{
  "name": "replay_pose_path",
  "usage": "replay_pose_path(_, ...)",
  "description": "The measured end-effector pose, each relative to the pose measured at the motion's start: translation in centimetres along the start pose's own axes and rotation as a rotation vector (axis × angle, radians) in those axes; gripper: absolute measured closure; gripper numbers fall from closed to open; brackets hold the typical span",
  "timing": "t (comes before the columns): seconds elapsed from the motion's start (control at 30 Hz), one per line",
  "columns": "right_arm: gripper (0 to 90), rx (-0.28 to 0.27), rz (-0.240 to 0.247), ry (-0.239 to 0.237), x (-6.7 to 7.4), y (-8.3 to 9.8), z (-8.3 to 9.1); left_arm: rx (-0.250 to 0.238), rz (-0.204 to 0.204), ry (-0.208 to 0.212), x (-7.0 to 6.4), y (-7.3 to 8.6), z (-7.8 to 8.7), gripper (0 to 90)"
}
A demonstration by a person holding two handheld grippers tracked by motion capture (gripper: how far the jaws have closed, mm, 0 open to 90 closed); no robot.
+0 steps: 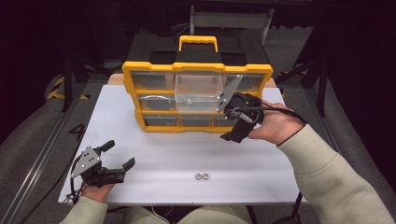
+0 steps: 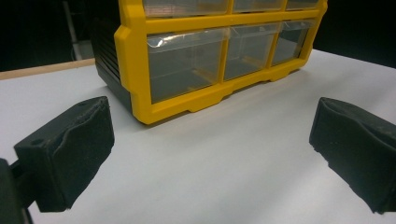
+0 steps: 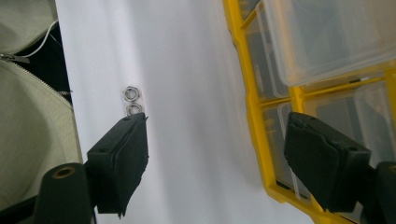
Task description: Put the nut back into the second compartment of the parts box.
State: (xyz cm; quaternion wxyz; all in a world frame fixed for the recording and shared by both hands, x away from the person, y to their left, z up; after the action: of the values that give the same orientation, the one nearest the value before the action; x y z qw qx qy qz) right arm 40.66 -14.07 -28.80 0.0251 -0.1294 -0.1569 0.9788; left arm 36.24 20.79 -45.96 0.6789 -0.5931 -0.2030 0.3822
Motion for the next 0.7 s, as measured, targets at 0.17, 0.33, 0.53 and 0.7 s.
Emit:
replay_pose_path(0.17,22.4,-0.006,0.006,-0.007,1.0,0.3,-1.7,-0.003,0.003,0.0,0.0,0.0,0.0,0.7)
replay_pose_path(0.33,22.0,-0.005,0.013,-0.024,2.0,0.5,-3.6,-0.002,-0.001,0.0,0.0,0.0,0.0,0.7)
replay_pose_path(0.53,21.5,0.003,0.015,-0.032,2.9,0.7,-5.5,-0.004,-0.001,0.002,0.0,0.0,0.0,0.7)
replay_pose_path(0.7,21.4,0.012,0.012,-0.033,3.4,1.2,-7.0,-0.001,-0.001,0.004,0.0,0.0,0.1,0.7)
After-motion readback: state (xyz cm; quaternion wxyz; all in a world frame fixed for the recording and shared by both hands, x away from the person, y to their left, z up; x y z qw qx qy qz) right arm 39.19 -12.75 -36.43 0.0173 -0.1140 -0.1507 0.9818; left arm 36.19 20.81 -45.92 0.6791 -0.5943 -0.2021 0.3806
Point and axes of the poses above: each handheld gripper's, and its own axes: z roughly backward along the jaws, y roughly out of its underside, x roughly to its left, the point moved 6 cm from there along -z, roughly forward along the jaws, and after that the axes turned 7 degrees about z, right-handed, at the moved point
